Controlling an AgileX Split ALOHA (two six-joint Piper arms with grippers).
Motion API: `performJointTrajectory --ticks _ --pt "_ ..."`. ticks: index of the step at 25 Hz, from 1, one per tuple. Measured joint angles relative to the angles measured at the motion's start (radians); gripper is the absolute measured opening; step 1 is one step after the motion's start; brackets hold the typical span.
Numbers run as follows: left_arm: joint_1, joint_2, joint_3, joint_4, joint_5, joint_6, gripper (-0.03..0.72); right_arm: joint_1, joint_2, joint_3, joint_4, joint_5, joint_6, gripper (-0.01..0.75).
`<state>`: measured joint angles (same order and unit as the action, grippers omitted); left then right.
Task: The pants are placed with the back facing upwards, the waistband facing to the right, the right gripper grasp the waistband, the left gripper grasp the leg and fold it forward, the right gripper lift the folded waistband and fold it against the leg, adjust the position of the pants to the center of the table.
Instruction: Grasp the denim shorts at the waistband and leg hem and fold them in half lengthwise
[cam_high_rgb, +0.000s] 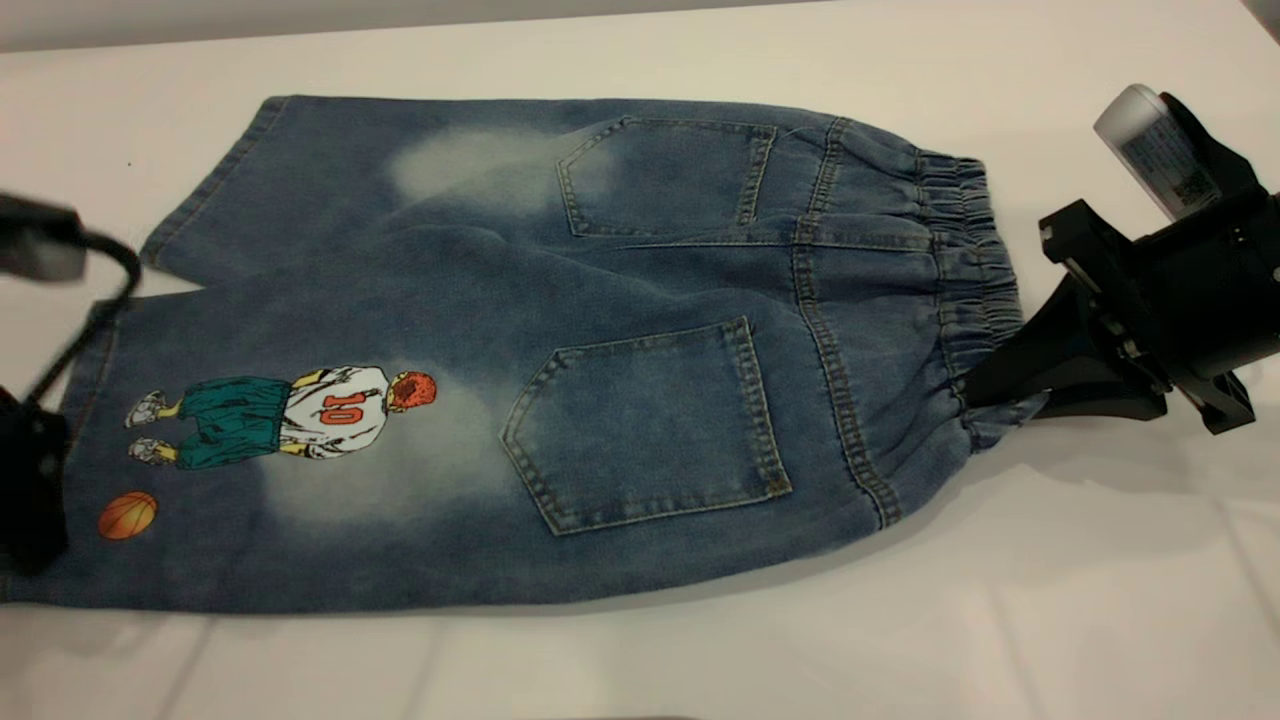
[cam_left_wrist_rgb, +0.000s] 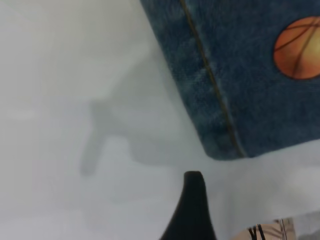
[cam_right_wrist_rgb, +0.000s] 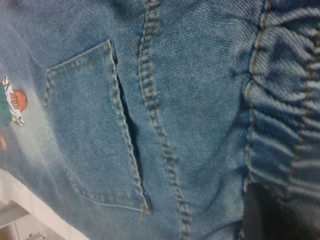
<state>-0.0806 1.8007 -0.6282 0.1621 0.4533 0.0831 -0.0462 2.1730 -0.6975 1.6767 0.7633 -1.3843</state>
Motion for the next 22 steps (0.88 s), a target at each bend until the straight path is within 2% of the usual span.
performJointTrajectory --ticks 9,13,17,22 --pt "0.0 0.137 -0.007 0.026 -0.13 -0.005 0.576 0.0 0.0 0.0 0.007 0.003 -0.007 0.037" --pt "0.0 0.152 -0.009 0.028 -0.138 -0.007 0.516 0.0 0.0 0.0 0.007 0.004 -0.007 0.037" --pt "0.0 0.158 -0.01 0.022 -0.134 -0.007 0.374 0.0 0.0 0.0 0.007 0.007 -0.007 0.038" --pt "-0.002 0.158 -0.01 0.02 -0.135 -0.007 0.132 0.0 0.0 0.0 0.007 0.042 -0.011 0.038"
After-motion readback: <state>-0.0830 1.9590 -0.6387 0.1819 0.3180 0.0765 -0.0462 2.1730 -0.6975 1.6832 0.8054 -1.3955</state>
